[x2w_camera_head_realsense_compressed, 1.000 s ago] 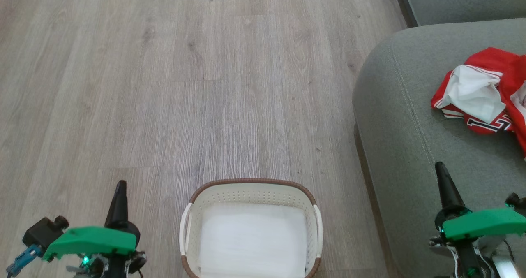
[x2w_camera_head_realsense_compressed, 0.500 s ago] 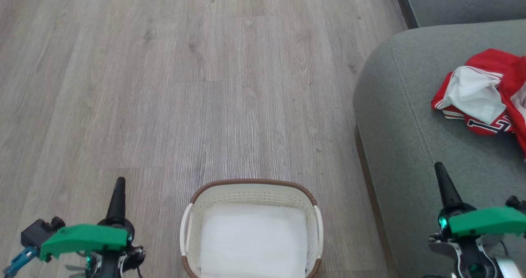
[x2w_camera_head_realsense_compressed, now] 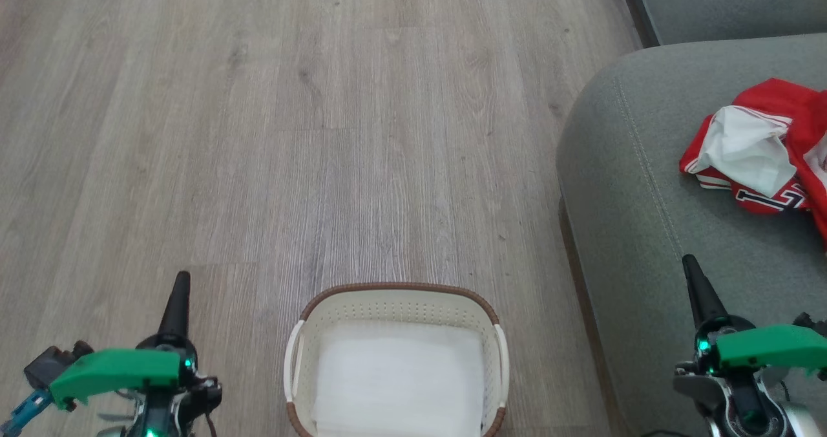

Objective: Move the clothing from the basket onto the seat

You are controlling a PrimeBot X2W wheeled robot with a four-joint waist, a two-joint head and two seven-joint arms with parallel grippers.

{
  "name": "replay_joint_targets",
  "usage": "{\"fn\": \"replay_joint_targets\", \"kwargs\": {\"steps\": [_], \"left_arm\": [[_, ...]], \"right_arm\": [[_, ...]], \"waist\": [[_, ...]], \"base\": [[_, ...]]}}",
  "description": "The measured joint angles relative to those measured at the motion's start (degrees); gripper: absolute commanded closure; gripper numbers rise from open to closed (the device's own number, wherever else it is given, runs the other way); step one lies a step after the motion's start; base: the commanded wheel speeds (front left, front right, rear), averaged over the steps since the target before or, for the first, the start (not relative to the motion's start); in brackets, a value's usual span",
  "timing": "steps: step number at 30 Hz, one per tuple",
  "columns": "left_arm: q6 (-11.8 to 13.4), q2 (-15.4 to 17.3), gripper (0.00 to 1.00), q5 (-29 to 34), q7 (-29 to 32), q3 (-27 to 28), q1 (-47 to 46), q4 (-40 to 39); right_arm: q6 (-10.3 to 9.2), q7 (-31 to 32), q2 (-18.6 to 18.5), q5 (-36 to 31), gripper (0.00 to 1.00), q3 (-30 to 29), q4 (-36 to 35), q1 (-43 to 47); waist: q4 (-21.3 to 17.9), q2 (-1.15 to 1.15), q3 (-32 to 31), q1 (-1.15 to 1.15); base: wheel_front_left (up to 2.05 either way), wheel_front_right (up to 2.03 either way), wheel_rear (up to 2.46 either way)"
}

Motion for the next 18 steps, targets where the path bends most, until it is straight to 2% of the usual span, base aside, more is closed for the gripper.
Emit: {"fn": "replay_joint_targets", "kwargs": {"steps": [18], "left_arm": [[-1.0, -0.1, 1.00, -12.1, 2.8, 1.6, -0.7, 0.0]], "right_arm": [[0.00, 3.0, 1.7, 10.2, 1.00, -2.1, 1.5, -1.2]], "waist": [[0.2, 0.00, -0.3, 0.00]], "base": [[0.00, 0.00, 0.00]]}}
